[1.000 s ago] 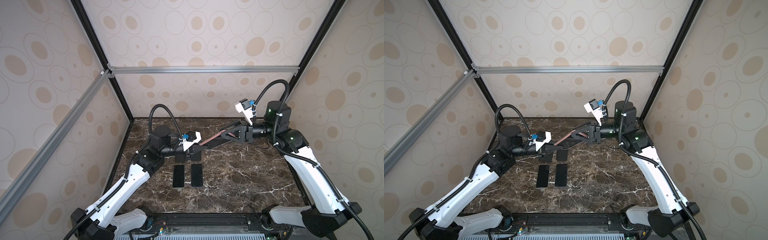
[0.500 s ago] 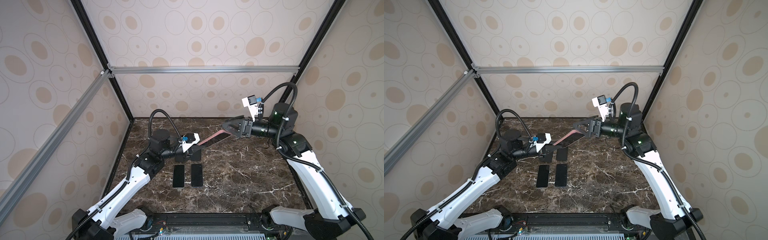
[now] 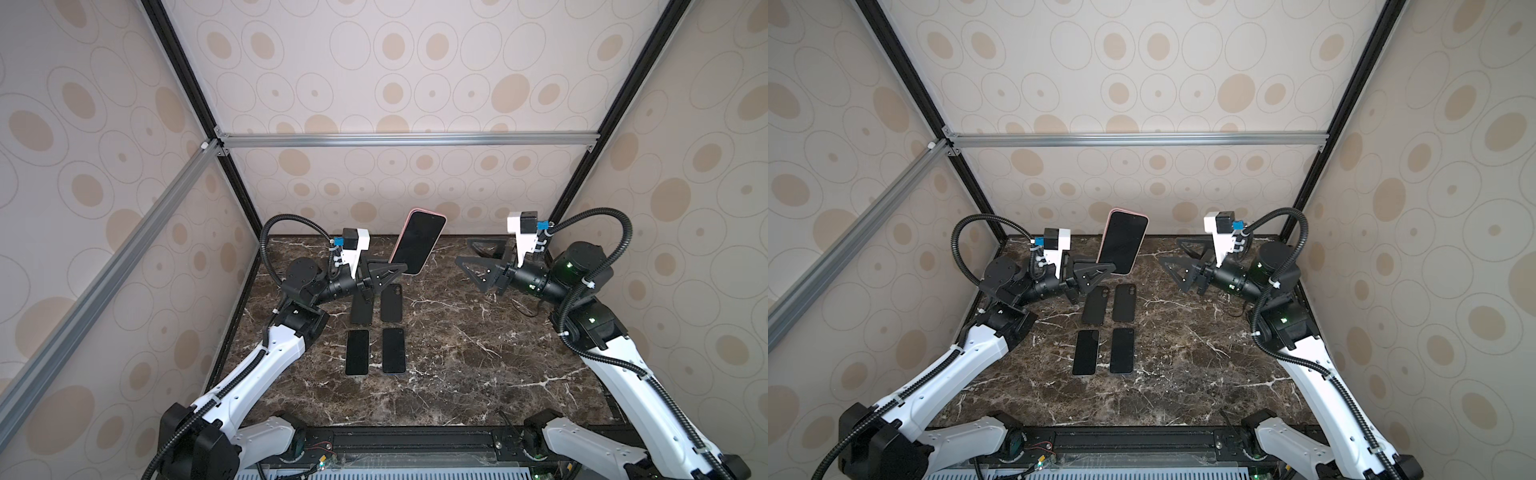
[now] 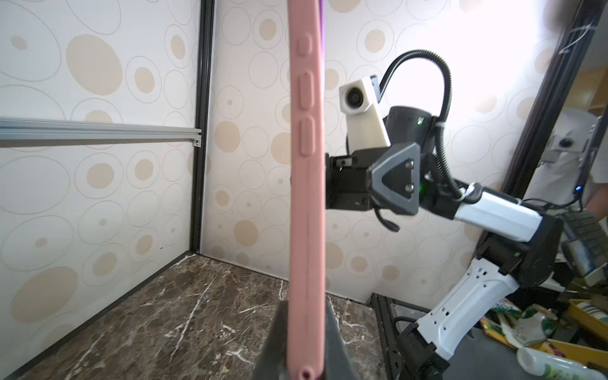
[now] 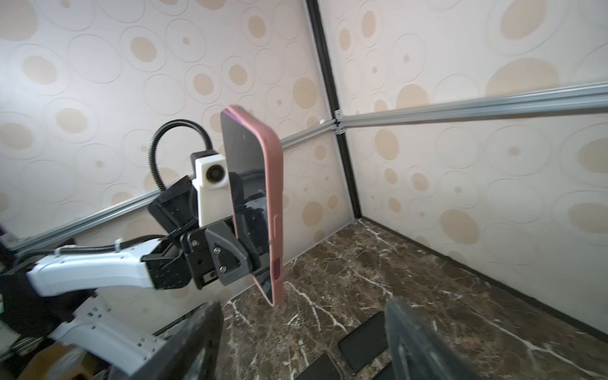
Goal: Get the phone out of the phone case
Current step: 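Raise the phone upright with the left gripper while the right gripper grips its edge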
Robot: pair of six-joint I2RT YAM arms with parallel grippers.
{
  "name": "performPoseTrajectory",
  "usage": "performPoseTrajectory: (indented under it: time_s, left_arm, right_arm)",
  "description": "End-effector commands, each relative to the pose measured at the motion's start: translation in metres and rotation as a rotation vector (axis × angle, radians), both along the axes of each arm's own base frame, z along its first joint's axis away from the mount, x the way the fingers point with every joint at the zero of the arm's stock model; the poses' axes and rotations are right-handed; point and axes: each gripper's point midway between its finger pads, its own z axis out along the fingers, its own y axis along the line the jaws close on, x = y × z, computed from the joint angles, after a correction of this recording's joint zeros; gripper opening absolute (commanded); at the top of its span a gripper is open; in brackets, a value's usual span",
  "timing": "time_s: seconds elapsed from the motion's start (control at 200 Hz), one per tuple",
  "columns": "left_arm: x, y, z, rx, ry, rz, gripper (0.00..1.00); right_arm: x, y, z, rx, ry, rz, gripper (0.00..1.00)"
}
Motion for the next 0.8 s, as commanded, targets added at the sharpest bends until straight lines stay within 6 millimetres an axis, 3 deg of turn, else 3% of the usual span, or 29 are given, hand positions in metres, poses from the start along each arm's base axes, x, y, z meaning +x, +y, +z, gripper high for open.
performPoseTrajectory:
  time_s: [0.0, 0.295, 0.795]
  left_arm:
    - [-0.033, 0.012, 0.054, -0.162, -0.051, -0.129, 0.0]
    - [-0.045, 0.014, 0.062, -0.199, -0.046, -0.198, 0.0]
    - [-0.055, 0.009, 0.054, -0.148, -0.07, -0.232, 0.0]
  right_arm:
    - [-0.03, 0.018, 0.018, 0.013, -0.161, 0.191, 0.77]
    - [-0.046, 0.057, 0.013, -0.043, -0.3, 0.314, 0.62]
    - [-0.052, 0.083, 0.011, -0.114, -0.3, 0.378, 0.38]
